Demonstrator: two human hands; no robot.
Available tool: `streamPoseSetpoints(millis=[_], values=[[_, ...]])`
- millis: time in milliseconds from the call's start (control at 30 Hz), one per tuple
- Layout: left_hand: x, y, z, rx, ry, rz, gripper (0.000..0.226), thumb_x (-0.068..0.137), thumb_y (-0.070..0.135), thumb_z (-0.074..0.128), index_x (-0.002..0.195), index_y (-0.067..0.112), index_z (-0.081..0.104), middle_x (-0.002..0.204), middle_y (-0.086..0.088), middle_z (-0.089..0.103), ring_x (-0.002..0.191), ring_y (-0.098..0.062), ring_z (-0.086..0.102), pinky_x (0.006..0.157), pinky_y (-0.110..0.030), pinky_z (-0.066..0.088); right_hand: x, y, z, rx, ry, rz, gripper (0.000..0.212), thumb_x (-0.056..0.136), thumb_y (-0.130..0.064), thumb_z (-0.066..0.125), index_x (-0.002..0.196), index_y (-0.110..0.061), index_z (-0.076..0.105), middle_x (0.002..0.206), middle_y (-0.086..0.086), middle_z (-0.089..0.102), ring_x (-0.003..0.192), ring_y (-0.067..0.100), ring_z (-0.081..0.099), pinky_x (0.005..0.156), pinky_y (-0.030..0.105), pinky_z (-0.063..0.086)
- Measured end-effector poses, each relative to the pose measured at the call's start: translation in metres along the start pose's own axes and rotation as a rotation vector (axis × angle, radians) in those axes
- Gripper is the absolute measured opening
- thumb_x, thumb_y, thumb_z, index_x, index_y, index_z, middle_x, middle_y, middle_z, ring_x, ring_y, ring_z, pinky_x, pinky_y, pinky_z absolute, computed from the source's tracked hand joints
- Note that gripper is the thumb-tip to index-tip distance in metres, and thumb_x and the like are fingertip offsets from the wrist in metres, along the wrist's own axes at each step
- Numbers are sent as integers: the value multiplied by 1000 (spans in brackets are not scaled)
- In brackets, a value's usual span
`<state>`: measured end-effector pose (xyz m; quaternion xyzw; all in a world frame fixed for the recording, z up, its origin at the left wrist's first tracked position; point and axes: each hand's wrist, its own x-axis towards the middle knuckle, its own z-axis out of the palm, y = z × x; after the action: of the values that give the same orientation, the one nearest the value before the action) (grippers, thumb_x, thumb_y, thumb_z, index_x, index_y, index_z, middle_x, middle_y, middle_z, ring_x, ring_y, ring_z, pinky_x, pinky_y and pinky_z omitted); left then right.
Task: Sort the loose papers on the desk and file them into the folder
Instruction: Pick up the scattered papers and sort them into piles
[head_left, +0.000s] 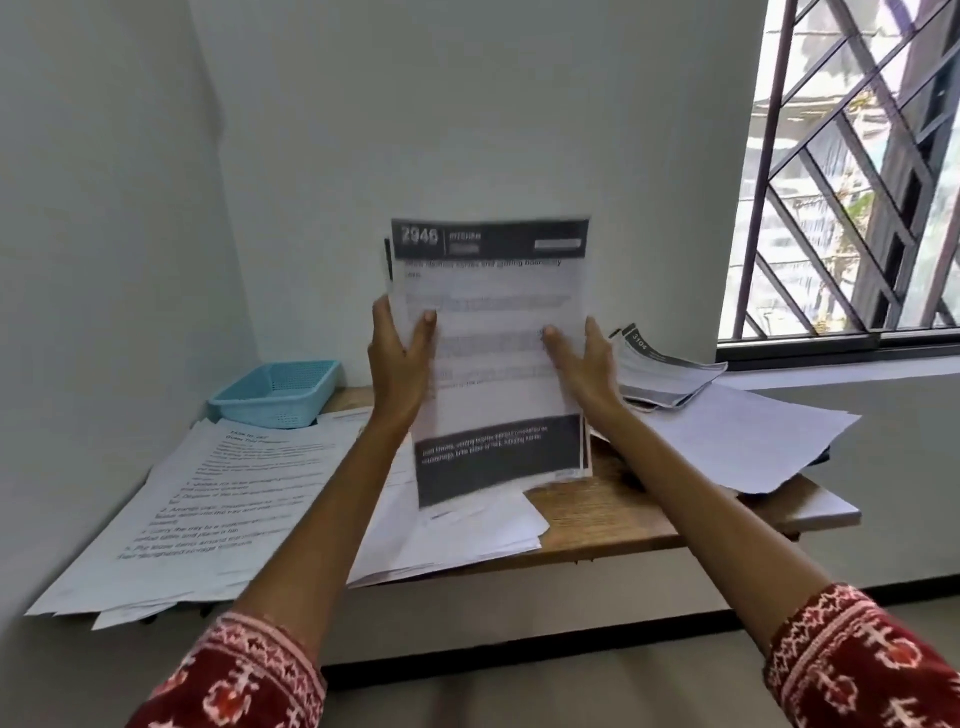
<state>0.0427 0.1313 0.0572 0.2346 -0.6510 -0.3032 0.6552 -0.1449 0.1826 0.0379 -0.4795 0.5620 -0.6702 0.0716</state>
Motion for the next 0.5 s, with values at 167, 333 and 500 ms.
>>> streamPoseSetpoints(millis=[167,333,500], values=[[-71,-76,-5,108,-30,-252,32,93,15,56,121,5,46,116,-7,59,104,-21,59,75,-13,47,-39,70,10,-201,-218,107,46,91,-25,62,131,-9,46,117,3,58,107,21,57,84,30,50],[-34,-75,3,171,-1,-269,33,92,9,55,123,2,46,119,-10,58,108,-24,55,87,-28,43,-14,65,13,-280,-191,67,41,89,-8,60,129,-5,50,118,8,60,101,19,55,82,29,45],[0,-79,38,174,-140,-341,52,91,13,59,135,7,32,115,-9,53,97,-23,57,78,-29,48,43,52,-13,-222,11,202,38,87,-7,60,124,-8,55,116,13,63,103,25,59,79,26,44]])
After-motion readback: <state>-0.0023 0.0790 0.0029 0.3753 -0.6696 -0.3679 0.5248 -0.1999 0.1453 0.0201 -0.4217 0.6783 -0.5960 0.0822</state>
